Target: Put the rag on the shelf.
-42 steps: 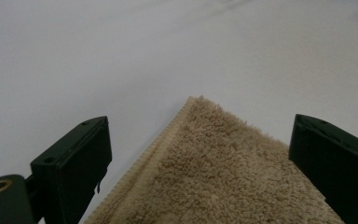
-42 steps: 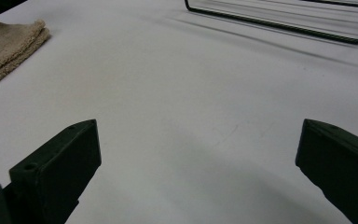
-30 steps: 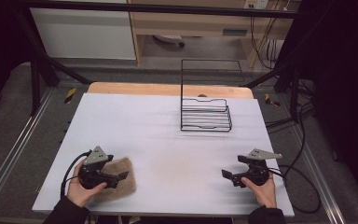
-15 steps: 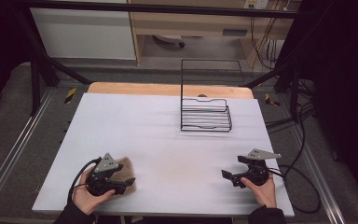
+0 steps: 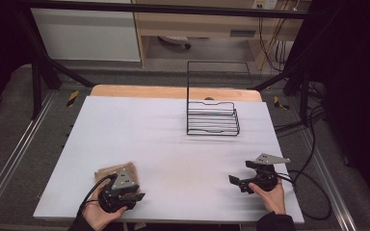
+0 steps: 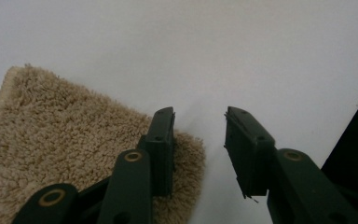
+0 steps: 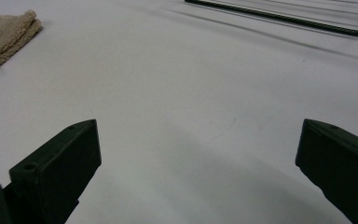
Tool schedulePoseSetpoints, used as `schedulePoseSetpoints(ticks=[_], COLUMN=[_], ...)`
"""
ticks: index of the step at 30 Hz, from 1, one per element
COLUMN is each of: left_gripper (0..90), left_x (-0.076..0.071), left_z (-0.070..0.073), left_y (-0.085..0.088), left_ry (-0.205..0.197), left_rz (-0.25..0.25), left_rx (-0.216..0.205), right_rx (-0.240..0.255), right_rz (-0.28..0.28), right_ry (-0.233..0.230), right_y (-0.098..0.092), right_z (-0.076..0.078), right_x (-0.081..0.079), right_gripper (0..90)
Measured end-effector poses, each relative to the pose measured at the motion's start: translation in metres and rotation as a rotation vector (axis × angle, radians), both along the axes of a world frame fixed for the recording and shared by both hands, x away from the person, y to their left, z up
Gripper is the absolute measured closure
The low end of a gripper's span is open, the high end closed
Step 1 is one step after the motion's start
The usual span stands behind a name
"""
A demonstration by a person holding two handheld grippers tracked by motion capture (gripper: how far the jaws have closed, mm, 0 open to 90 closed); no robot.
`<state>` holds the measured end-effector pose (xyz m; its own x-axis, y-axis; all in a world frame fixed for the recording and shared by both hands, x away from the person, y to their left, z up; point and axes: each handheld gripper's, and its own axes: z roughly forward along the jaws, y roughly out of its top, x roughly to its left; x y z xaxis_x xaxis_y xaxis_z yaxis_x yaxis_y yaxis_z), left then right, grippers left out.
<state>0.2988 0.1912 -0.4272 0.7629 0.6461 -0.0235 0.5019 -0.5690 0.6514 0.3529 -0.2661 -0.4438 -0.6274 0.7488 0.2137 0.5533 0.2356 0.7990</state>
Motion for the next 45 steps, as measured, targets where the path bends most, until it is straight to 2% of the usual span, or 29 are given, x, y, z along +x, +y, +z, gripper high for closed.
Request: schedulePoseSetpoints(ticks=[9, 10, 21, 26, 30, 32, 37, 45], left_gripper=[71.3, 74.7, 86.4, 87.1, 87.3, 87.3, 87.3, 87.3], left_x=[0.002, 0.003, 0.007, 0.01, 0.016, 0.019, 0.028, 0.04], left_z=[-0.008, -0.008, -0.007, -0.002, 0.009, 0.014, 0.018, 0.023], left_y=[-0.003, -0.003, -0.002, 0.002, 0.003, 0.001, -0.007, -0.033], left_ry=[0.012, 0.011, 0.032, 0.042, 0.013, -0.004, -0.013, -0.02], left_rz=[0.023, 0.029, 0.045, 0.056, 0.083, 0.092, 0.112, 0.111], left_rx=[0.06, 0.063, 0.06, -0.004, -0.062, -0.074, -0.095, -0.122], right_rx=[0.005, 0.005, 0.005, 0.005, 0.006, 0.004, 0.001, -0.003], right_rz=[-0.001, -0.001, -0.001, -0.002, -0.001, -0.001, -0.001, 0.001], right_ry=[0.004, 0.004, 0.002, 0.006, 0.004, 0.002, 0.006, 0.008], right_y=[0.001, 0.001, 0.001, 0.0, 0.001, 0.001, 0.001, 0.002], right_z=[0.0, 0.0, 0.0, 0.0, 0.0, -0.001, -0.001, -0.001], right_x=[0.0, 0.0, 0.0, 0.0, 0.0, 0.0, 0.001, 0.001], right_gripper=[0.6, 0.6, 0.6, 0.7, 0.7, 0.7, 0.8, 0.9])
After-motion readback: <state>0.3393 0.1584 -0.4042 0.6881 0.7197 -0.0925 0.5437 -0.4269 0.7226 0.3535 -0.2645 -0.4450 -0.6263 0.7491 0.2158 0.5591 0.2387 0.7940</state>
